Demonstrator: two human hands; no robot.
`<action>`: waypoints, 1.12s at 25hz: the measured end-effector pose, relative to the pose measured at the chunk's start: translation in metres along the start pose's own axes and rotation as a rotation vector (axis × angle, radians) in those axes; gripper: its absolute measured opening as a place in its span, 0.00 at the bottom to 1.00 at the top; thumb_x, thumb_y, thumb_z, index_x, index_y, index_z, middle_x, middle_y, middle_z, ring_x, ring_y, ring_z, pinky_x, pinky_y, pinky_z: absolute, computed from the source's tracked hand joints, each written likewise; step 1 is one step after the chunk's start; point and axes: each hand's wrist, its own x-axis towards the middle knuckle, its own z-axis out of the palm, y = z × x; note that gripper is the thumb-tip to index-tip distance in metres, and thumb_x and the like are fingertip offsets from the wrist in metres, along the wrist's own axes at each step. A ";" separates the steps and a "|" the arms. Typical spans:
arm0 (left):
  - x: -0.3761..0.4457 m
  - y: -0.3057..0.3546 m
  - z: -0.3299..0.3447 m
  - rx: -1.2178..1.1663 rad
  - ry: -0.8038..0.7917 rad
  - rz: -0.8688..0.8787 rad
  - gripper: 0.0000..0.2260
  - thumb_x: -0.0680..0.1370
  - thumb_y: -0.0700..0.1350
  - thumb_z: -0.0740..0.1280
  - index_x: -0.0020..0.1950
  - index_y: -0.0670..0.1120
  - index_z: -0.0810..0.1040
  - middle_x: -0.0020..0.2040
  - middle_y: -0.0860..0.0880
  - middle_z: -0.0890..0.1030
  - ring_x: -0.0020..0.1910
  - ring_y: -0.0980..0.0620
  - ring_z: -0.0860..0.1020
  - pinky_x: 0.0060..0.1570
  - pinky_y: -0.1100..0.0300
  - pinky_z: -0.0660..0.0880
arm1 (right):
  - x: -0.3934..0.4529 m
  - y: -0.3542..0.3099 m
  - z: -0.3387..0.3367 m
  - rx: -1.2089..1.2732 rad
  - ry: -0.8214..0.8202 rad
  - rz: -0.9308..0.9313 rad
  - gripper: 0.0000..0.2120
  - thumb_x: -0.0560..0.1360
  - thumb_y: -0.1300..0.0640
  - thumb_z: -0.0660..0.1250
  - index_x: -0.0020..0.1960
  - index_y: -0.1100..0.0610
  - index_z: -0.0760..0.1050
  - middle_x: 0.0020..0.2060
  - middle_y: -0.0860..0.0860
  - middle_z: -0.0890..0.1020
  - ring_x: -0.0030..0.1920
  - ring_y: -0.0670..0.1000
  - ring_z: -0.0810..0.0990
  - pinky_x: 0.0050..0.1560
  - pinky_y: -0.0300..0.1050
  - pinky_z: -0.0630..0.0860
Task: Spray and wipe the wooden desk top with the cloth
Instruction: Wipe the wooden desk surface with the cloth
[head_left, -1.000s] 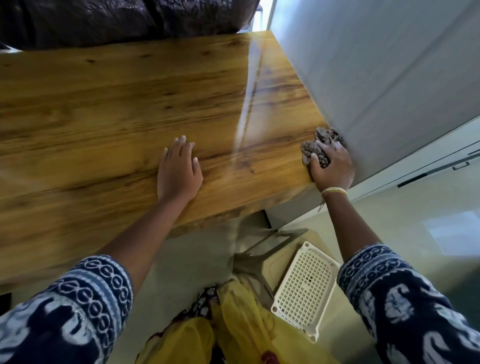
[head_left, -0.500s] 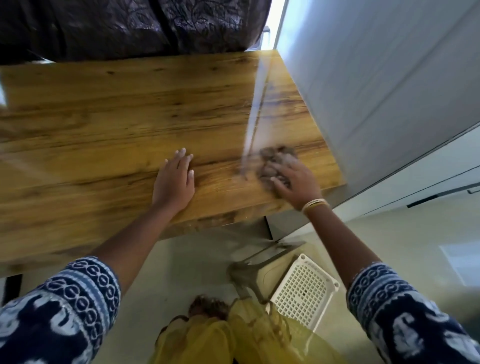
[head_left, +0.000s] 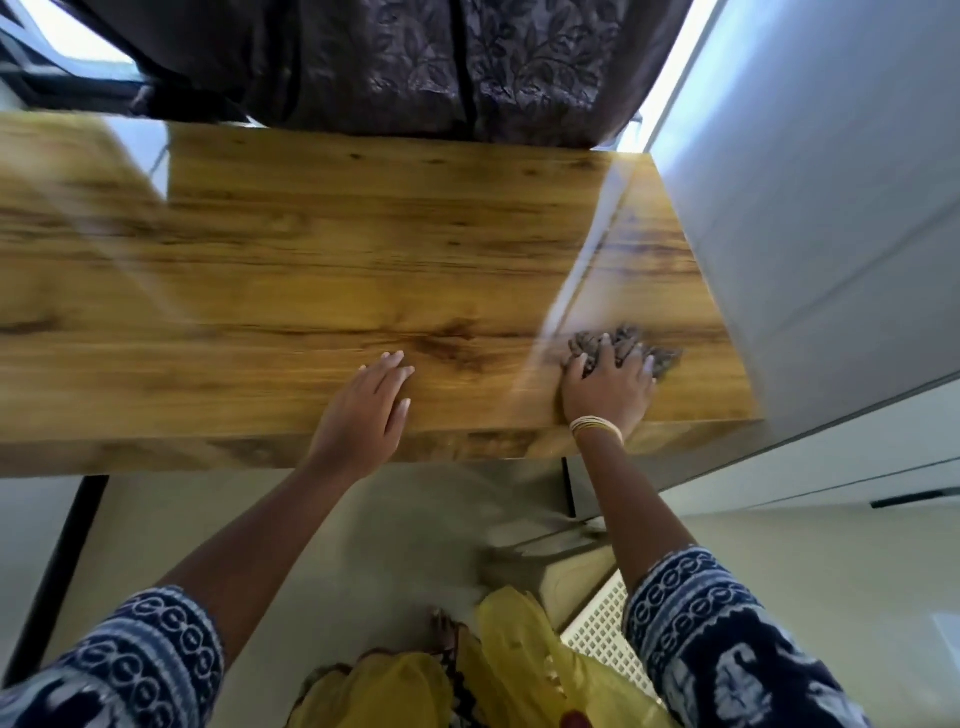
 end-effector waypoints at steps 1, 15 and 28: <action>-0.007 -0.006 -0.003 0.003 0.001 0.000 0.21 0.81 0.48 0.54 0.70 0.40 0.70 0.72 0.42 0.70 0.73 0.45 0.67 0.71 0.48 0.65 | -0.013 -0.018 0.003 -0.002 -0.015 -0.038 0.26 0.78 0.44 0.57 0.75 0.50 0.66 0.75 0.62 0.62 0.76 0.63 0.56 0.75 0.59 0.54; -0.174 -0.220 -0.096 0.263 -0.037 -0.301 0.26 0.80 0.51 0.53 0.74 0.39 0.66 0.76 0.40 0.64 0.75 0.43 0.63 0.71 0.44 0.62 | -0.203 -0.279 0.071 0.009 -0.157 -0.458 0.27 0.78 0.43 0.56 0.76 0.50 0.64 0.76 0.63 0.60 0.76 0.66 0.55 0.75 0.63 0.53; -0.273 -0.373 -0.166 0.285 -0.036 -0.560 0.27 0.80 0.54 0.45 0.79 0.51 0.56 0.79 0.46 0.58 0.77 0.46 0.59 0.72 0.42 0.59 | -0.341 -0.469 0.124 0.041 -0.197 -0.757 0.28 0.77 0.45 0.57 0.76 0.53 0.64 0.74 0.65 0.62 0.75 0.67 0.57 0.73 0.65 0.55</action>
